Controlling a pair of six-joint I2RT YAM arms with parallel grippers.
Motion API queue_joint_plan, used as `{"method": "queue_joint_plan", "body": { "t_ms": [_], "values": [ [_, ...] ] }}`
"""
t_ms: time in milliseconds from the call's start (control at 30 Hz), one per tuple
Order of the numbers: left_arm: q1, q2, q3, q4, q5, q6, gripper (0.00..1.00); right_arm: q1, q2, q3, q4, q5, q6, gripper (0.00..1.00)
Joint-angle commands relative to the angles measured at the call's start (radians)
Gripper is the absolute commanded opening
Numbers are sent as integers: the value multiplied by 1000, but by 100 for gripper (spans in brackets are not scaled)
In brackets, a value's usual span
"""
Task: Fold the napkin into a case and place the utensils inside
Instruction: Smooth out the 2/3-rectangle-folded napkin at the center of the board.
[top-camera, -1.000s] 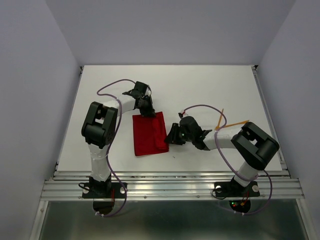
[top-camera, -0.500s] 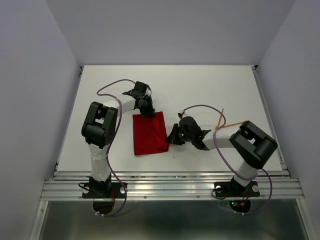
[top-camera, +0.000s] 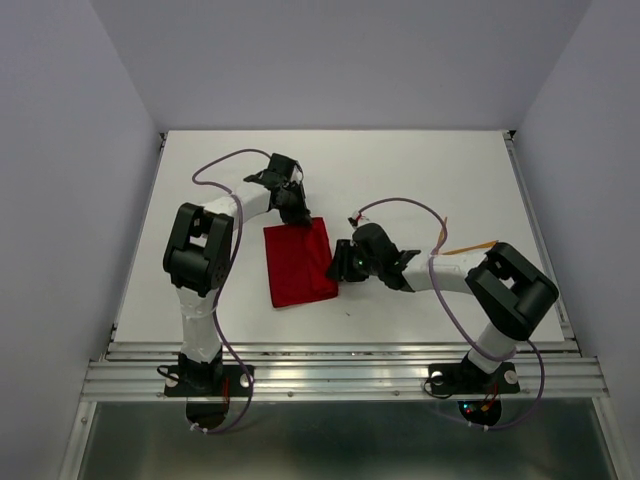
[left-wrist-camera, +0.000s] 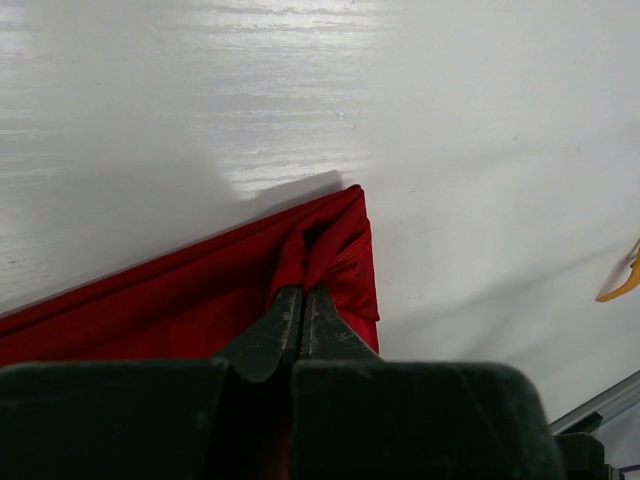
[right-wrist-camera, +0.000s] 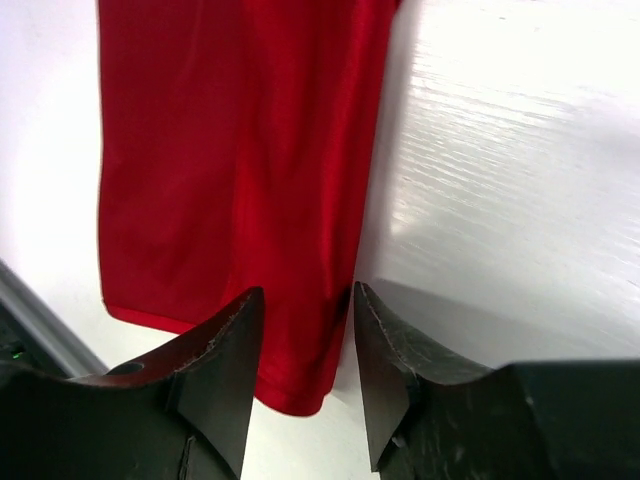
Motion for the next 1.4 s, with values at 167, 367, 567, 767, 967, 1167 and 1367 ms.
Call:
{"method": "queue_joint_plan", "body": {
  "t_ms": [167,367,567,767,967,1167,1367],
  "values": [
    [11,27,67,-50,-9,44,0,33,-96,-34,-47,27,-2,48],
    [14,41,84,-57,-2,61,0,33,-121,-85,-4,41,51,49],
    [20,56,83,-55,6,66,0,33,-92,-90,38,35,77,49],
    [25,59,86,-52,8,63,0,33,-69,-77,45,16,63,49],
    [29,59,92,-50,6,60,0,33,-56,-65,21,19,38,43],
    [32,75,92,-47,6,60,0,33,-69,-80,19,35,44,41],
    [34,86,92,-46,9,63,0,33,-93,-105,33,67,71,46]
  ]
}}
